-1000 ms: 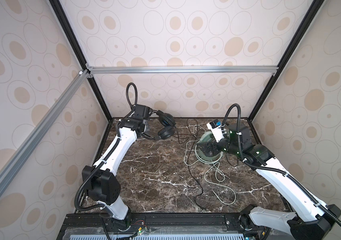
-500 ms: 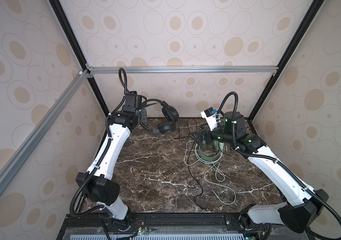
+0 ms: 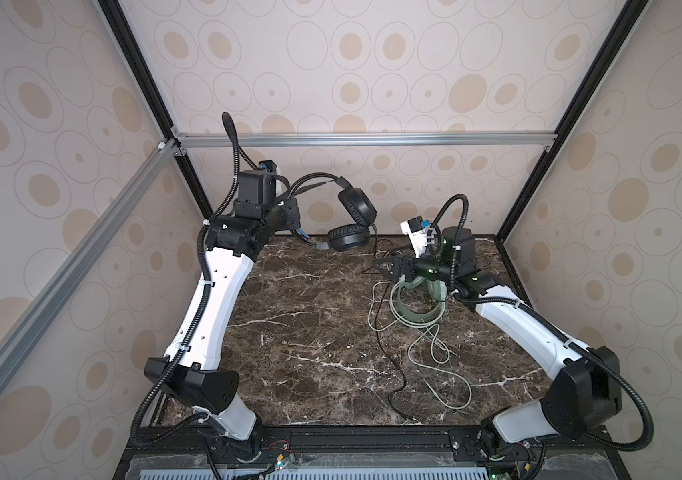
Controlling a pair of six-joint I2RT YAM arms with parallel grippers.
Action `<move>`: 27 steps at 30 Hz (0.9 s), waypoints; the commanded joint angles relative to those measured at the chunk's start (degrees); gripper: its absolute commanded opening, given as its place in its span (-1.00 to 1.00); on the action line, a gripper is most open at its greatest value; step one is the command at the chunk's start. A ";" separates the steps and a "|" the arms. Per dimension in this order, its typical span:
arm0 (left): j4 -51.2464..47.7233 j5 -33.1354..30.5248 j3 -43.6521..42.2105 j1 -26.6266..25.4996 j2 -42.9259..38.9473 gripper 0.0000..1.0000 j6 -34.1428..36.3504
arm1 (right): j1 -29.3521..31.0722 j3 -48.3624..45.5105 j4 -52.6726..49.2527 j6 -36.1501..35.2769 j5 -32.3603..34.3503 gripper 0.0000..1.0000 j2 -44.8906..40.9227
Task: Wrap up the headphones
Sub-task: 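Lift the black headphones high with the left gripper while the right gripper rises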
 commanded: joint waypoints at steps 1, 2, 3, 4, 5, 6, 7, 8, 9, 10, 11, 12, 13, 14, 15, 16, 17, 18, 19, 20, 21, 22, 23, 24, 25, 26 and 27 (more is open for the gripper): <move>1.54 5.59 5.51 -0.24 -1.81 -1.00 -2.53 | -0.08 0.23 9.34 3.51 -2.43 1.00 2.95; 1.23 6.22 6.23 -0.24 -1.55 -1.00 -2.53 | 0.00 0.59 10.29 3.62 -2.43 1.00 3.78; 1.05 6.61 6.79 -0.24 -1.29 -1.00 -2.54 | -0.06 1.17 10.69 3.62 -2.55 1.00 4.67; 0.85 6.82 7.37 -0.24 -1.07 -1.00 -2.60 | -0.02 2.22 10.69 3.49 -2.62 1.00 5.54; 0.82 7.14 7.86 -0.24 -0.89 -1.00 -2.79 | -0.02 3.39 10.76 3.44 -2.79 1.00 6.54; 1.10 7.53 8.13 -0.24 -0.81 -1.00 -2.95 | -0.01 4.34 10.95 3.53 -2.90 1.00 7.33; 1.57 7.99 8.47 -0.23 -0.87 -1.00 -3.21 | -0.02 5.24 11.36 3.84 -2.73 0.99 8.19; 2.20 8.44 8.86 -0.24 -0.96 -1.00 -3.53 | -0.02 5.85 11.81 4.24 -1.84 0.98 8.90; 2.96 8.71 9.26 -0.24 -1.10 -1.00 -3.73 | 0.00 5.96 12.62 4.61 -1.23 0.98 9.41; 3.49 8.80 9.84 -0.24 -1.19 -1.00 -3.97 | -0.06 5.66 13.43 5.08 -0.35 0.97 9.88; 3.82 8.63 10.53 -0.24 -1.24 -1.00 -4.27 | -0.10 5.60 13.80 5.41 0.37 0.97 10.40; 3.86 8.45 11.15 -0.24 -1.15 -1.00 -4.36 | -0.11 5.37 14.11 5.62 0.63 0.95 10.72; 3.89 8.17 11.77 -0.24 -1.06 -1.00 -4.47 | -0.17 4.95 14.64 5.92 0.94 0.93 11.11; 4.01 7.97 12.00 -0.24 -1.12 -1.00 -4.62 | -0.11 4.34 15.31 6.21 1.29 0.91 11.41; 4.19 7.84 11.96 -0.22 -1.19 -1.00 -4.93 | -0.09 3.69 16.09 6.51 1.61 0.89 11.74; 4.53 7.79 11.95 -0.20 -1.28 -1.00 -5.36 | -0.20 2.93 16.88 6.84 1.89 0.87 12.05; 4.96 8.02 11.94 -0.19 -1.32 -1.00 -5.74 | -0.26 2.31 17.71 7.26 1.93 0.85 12.39; 5.45 8.41 11.85 -0.22 -1.38 -1.00 -6.10 | -0.28 1.96 18.42 7.68 1.88 0.83 12.66; 5.92 8.84 11.78 -0.19 -1.41 -1.00 -6.39 | -0.37 1.75 19.18 7.99 1.56 0.82 12.97; 6.35 9.22 11.79 -0.16 -1.41 -1.00 -6.68 | -0.36 1.56 19.63 8.18 1.40 0.80 13.28; 6.85 9.44 11.79 -0.16 -1.50 -1.00 -6.96 | -0.35 1.40 20.08 8.25 1.46 0.77 13.57; 7.31 9.70 11.78 -0.16 -1.58 -1.00 -7.31 | -0.43 1.14 20.83 8.40 1.32 0.65 13.90; 7.54 9.88 11.83 -0.05 -1.59 -1.00 -7.51 | -0.48 1.01 21.26 8.46 1.39 0.55 14.16; 7.66 10.04 11.77 0.02 -1.51 -1.00 -7.78 | -0.55 0.79 21.58 8.45 1.58 0.42 14.37; 7.54 10.08 11.78 0.16 -1.50 -1.00 -8.01 | -0.66 0.69 21.89 8.54 1.63 0.29 14.55; 7.50 9.99 11.63 0.37 -1.50 -1.00 -8.22 | -0.71 0.55 21.87 8.54 1.62 0.17 14.57; 7.44 9.72 11.47 0.45 -1.58 -1.00 -8.48 | -0.83 0.39 21.64 8.33 1.54 0.05 14.32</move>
